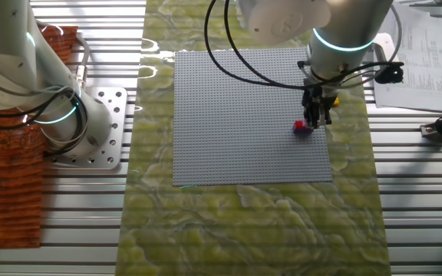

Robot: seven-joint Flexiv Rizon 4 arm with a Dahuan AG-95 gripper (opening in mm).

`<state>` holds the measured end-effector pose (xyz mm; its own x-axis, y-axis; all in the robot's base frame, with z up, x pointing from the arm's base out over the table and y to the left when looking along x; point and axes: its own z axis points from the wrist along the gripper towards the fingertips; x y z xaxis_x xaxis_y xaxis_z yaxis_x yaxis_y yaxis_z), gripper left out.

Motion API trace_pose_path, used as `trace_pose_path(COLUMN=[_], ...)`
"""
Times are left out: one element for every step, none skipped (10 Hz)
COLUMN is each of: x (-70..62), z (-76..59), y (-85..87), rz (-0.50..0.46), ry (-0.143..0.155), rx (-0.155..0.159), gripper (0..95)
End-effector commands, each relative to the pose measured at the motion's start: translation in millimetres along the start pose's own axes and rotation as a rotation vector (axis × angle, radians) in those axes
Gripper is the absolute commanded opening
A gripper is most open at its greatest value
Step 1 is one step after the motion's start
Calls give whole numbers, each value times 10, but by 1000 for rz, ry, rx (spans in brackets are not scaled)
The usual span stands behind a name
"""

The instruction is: Stack small Lego blocks one on top of the other

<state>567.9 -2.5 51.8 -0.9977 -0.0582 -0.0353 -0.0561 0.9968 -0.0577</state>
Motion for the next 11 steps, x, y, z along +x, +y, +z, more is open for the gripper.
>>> trace_pose_path(x=[28, 34, 38, 41, 47, 54, 58, 59, 65, 83, 92], z=[199, 177, 165, 148, 133, 117, 107, 104, 90, 55, 32], y=[11, 2, -1, 4, 8, 12, 15, 15, 18, 22, 21], rz=[-3, -4, -4, 0, 0, 0, 2, 3, 5, 4, 4], ry=[7, 13, 13, 8, 12, 16, 19, 17, 21, 26, 27], rx=[15, 16, 13, 8, 10, 10, 11, 11, 10, 13, 13], gripper=[0, 0, 0, 0, 0, 0, 0, 0, 0, 0, 0])
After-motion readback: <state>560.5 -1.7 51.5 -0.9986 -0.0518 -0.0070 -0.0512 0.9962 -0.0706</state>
